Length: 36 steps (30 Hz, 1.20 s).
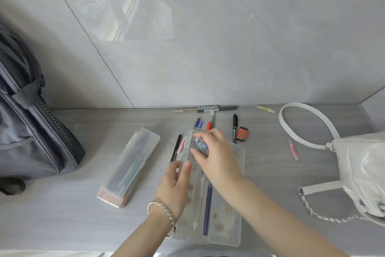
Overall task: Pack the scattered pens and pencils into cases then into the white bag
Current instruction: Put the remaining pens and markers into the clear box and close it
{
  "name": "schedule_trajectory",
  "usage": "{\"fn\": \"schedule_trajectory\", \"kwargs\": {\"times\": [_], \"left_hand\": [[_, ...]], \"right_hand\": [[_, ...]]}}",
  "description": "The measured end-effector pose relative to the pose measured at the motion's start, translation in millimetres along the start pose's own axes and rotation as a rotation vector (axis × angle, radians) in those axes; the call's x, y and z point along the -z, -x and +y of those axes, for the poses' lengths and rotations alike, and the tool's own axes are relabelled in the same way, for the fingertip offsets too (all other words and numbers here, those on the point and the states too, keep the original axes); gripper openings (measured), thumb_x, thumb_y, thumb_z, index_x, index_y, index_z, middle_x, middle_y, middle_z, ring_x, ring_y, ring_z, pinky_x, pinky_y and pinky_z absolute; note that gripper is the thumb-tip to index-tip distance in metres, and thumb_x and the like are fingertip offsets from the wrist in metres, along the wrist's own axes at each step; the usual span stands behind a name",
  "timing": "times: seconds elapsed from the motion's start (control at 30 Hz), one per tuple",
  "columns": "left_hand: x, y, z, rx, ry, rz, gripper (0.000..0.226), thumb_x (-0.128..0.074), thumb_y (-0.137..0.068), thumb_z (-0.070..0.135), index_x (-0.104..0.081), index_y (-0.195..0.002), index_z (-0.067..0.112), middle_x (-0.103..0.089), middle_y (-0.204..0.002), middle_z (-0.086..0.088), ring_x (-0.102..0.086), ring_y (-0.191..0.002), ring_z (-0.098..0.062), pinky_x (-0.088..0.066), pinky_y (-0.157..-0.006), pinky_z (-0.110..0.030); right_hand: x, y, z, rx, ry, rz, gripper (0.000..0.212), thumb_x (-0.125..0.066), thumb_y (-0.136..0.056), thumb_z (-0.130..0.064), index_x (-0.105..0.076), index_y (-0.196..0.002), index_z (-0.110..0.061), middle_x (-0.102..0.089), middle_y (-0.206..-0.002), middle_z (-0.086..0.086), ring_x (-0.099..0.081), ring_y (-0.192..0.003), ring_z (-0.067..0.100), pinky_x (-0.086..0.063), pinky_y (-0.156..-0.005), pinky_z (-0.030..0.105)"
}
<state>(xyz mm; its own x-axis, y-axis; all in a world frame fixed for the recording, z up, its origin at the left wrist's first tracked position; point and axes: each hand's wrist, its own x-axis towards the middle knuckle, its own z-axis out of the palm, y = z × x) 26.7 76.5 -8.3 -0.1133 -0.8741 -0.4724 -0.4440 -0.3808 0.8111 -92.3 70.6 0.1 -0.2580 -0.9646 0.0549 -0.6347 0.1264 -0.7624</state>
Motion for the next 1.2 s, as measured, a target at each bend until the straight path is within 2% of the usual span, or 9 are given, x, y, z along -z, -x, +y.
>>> {"fn": "schedule_trajectory", "kwargs": {"times": [0.27, 0.47, 0.57, 0.67, 0.8, 0.9, 1.03, 1.1, 1.2], "left_hand": [[-7, 6, -5, 0.018, -0.044, -0.025, 0.038, -0.039, -0.093, 0.042, -0.047, -0.118, 0.014, -0.057, -0.069, -0.003, -0.053, -0.051, -0.017, -0.038, -0.038, -0.013], [-9, 3, -11, -0.052, -0.146, 0.0, 0.047, -0.038, -0.09, 0.052, -0.046, -0.122, 0.018, -0.063, -0.085, -0.005, -0.061, -0.073, -0.027, -0.051, -0.079, -0.038], [-10, 2, -8, -0.054, -0.108, -0.016, 0.045, -0.038, -0.09, 0.05, -0.048, -0.119, 0.018, -0.061, -0.073, 0.002, -0.057, -0.059, -0.018, -0.047, -0.067, -0.031], [-14, 3, -5, -0.071, -0.132, -0.034, 0.046, -0.037, -0.089, 0.052, -0.048, -0.121, 0.02, -0.062, -0.078, 0.003, -0.059, -0.061, -0.015, -0.049, -0.074, -0.032], [-20, 8, 0, -0.066, -0.104, -0.076, 0.046, -0.038, -0.091, 0.049, -0.047, -0.123, 0.018, -0.06, -0.072, 0.005, -0.056, -0.052, -0.008, -0.046, -0.067, -0.026], [-24, 12, 2, -0.045, -0.042, -0.089, 0.045, -0.04, -0.091, 0.046, -0.048, -0.123, 0.014, -0.058, -0.069, 0.0, -0.053, -0.05, -0.011, -0.041, -0.047, -0.014], [-28, 11, 1, -0.014, -0.011, -0.096, 0.043, -0.041, -0.091, 0.043, -0.051, -0.12, 0.012, -0.058, -0.068, -0.002, -0.052, -0.048, -0.012, -0.038, -0.04, -0.013], [-30, 7, 2, -0.002, -0.02, -0.106, 0.042, -0.04, -0.092, 0.044, -0.052, -0.117, 0.014, -0.059, -0.065, 0.0, -0.053, -0.047, -0.013, -0.038, -0.041, -0.014], [-28, -5, 6, 0.028, -0.03, -0.095, 0.038, -0.039, -0.093, 0.044, -0.052, -0.114, 0.015, -0.058, -0.067, -0.001, -0.054, -0.051, -0.014, -0.038, -0.039, -0.012]], "right_hand": [[5, -9, 6, -0.14, 0.017, 0.079, 0.022, -0.058, -0.088, -0.022, -0.058, -0.108, -0.012, -0.048, -0.088, -0.003, -0.043, -0.074, 0.012, -0.025, -0.061, 0.016], [8, -6, 9, -0.119, 0.038, 0.011, 0.02, -0.048, -0.094, -0.027, -0.056, -0.107, -0.015, -0.057, -0.1, 0.002, -0.051, -0.084, 0.013, -0.035, -0.071, 0.022], [11, -8, 7, -0.189, -0.303, 0.13, 0.021, -0.039, -0.097, -0.025, -0.051, -0.113, -0.029, -0.051, -0.085, -0.005, -0.048, -0.073, 0.007, -0.041, -0.073, 0.024], [12, -8, 4, -0.162, -0.457, 0.203, 0.028, -0.033, -0.099, -0.02, -0.047, -0.105, -0.043, -0.053, -0.074, -0.011, -0.057, -0.071, 0.003, -0.047, -0.072, 0.017], [6, -4, 3, -0.066, -0.318, 0.254, 0.027, -0.033, -0.097, -0.025, -0.052, -0.114, -0.032, -0.061, -0.117, -0.007, -0.047, -0.116, -0.006, -0.035, -0.1, 0.013], [3, -2, 8, -0.085, 0.02, 0.235, 0.038, -0.034, -0.097, -0.024, -0.054, -0.127, -0.013, -0.05, -0.137, 0.012, -0.026, -0.14, 0.02, -0.015, -0.113, 0.031], [4, 0, 20, 0.002, 0.298, 0.104, 0.061, -0.013, -0.092, -0.037, -0.047, -0.133, -0.009, -0.042, -0.145, 0.005, -0.02, -0.143, 0.021, -0.014, -0.115, 0.041], [12, -5, 33, 0.008, 0.189, 0.094, 0.052, -0.024, -0.094, -0.031, -0.052, -0.129, -0.005, -0.047, -0.141, 0.008, -0.031, -0.138, 0.024, -0.018, -0.113, 0.035], [37, -15, 69, -0.097, 0.086, 0.29, 0.029, -0.047, -0.088, -0.006, -0.063, -0.112, -0.002, -0.062, -0.118, 0.014, -0.054, -0.114, 0.031, -0.03, -0.099, 0.021]]}}
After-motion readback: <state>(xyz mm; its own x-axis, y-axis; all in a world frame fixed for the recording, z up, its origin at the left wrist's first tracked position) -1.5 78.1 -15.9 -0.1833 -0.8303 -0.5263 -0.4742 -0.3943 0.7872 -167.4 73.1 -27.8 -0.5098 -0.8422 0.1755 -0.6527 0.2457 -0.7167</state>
